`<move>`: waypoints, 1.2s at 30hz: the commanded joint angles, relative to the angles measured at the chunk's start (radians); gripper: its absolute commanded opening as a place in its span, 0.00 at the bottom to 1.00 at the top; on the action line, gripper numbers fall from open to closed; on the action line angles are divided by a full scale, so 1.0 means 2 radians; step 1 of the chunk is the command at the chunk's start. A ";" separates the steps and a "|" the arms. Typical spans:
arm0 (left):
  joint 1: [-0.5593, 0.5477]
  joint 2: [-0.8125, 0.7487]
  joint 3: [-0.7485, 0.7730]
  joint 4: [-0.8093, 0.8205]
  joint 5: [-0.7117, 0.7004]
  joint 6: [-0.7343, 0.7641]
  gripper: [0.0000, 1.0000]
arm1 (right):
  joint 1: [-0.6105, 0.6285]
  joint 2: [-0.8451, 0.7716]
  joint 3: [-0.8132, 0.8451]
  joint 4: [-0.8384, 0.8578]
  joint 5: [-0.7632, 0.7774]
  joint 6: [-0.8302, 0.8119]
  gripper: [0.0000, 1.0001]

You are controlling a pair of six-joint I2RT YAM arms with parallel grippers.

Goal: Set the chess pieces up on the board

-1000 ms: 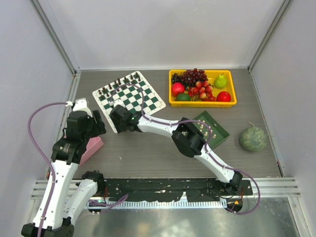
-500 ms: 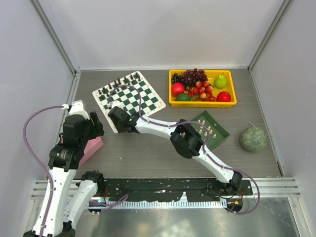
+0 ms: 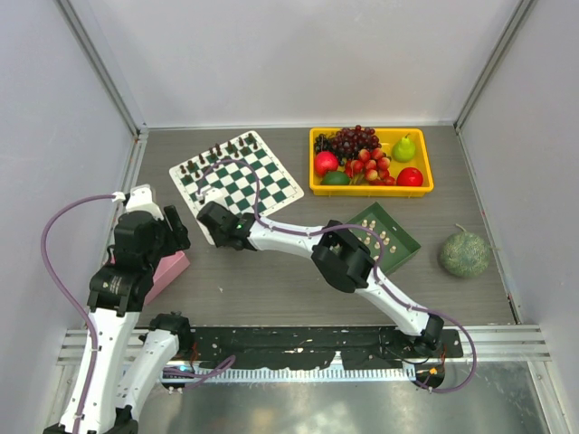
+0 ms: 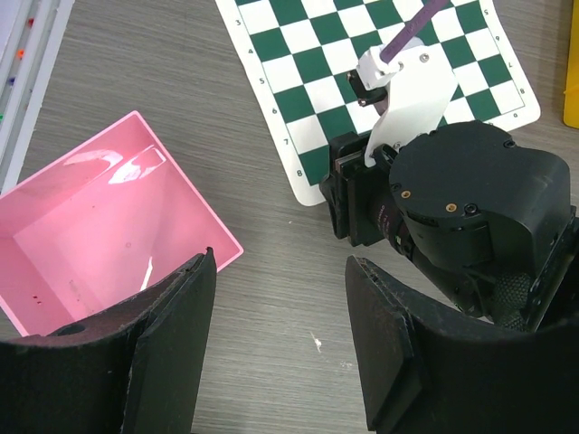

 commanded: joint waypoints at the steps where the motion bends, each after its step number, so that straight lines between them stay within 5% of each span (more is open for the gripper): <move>1: 0.003 -0.006 0.013 0.003 0.006 0.005 0.65 | 0.008 -0.006 -0.021 -0.033 -0.020 0.016 0.35; 15: 0.003 -0.006 0.013 0.002 0.003 0.005 0.65 | 0.019 -0.022 -0.058 -0.031 -0.024 0.034 0.29; 36: 0.004 -0.007 0.002 0.002 -0.004 0.003 0.65 | 0.055 -0.147 -0.278 0.037 -0.037 0.119 0.28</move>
